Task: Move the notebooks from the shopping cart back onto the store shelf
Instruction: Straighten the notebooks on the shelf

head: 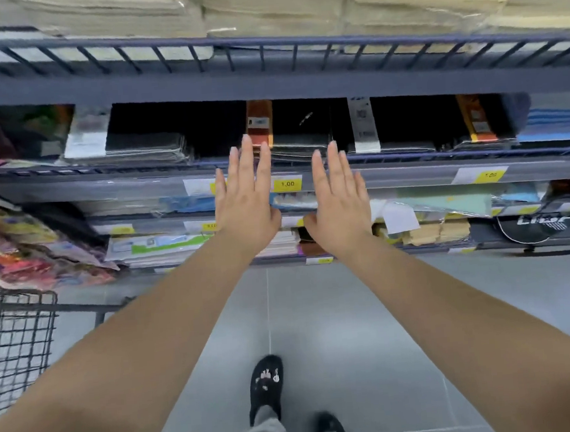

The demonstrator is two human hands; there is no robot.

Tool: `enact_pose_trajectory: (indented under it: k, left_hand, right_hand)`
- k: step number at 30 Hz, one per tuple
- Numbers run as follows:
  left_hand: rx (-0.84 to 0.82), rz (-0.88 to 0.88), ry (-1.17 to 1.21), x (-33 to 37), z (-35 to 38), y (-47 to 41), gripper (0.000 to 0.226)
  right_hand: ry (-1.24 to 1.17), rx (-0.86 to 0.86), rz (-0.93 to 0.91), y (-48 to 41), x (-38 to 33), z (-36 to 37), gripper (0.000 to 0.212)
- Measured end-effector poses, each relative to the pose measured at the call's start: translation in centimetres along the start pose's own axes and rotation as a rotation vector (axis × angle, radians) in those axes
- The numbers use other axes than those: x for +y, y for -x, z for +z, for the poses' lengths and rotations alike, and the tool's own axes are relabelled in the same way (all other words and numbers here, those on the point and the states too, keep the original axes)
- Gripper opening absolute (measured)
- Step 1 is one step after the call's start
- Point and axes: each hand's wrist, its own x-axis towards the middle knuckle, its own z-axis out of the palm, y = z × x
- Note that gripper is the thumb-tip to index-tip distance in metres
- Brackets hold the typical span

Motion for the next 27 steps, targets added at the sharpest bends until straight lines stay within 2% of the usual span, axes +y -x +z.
enact_pose_trajectory:
  k: [3, 6, 10, 14, 23, 27]
  left_hand:
    - [0.112, 0.047, 0.157, -0.4, 0.8, -0.7, 0.094]
    - [0.224, -0.056, 0.39, -0.3, 1.2, -0.7, 0.091]
    - [0.236, -0.149, 0.584, 0.2, 1.2, -0.9, 0.087]
    - [0.244, -0.146, 0.567, 0.1, 1.2, -1.2, 0.08]
    - [0.217, -0.181, 0.459, 0.6, 2.2, -0.3, 0.082]
    - [0.219, -0.236, 0.444, 0.2, 1.5, -1.6, 0.082]
  right_hand:
    - [-0.028, 0.138, 0.0, -1.0, 0.3, 0.9, 0.09]
    - [-0.082, 0.267, 0.025, -1.1, 0.5, 1.6, 0.088]
    - [-0.19, 0.239, 0.038, -0.7, 0.1, 2.6, 0.084]
    - [-0.236, 0.204, 0.062, -1.8, 0.6, 2.3, 0.081]
    - [-0.324, 0.203, 0.151, -3.0, -0.1, 1.1, 0.084]
    - [-0.374, 0.238, 0.181, -4.0, 0.1, 0.6, 0.076]
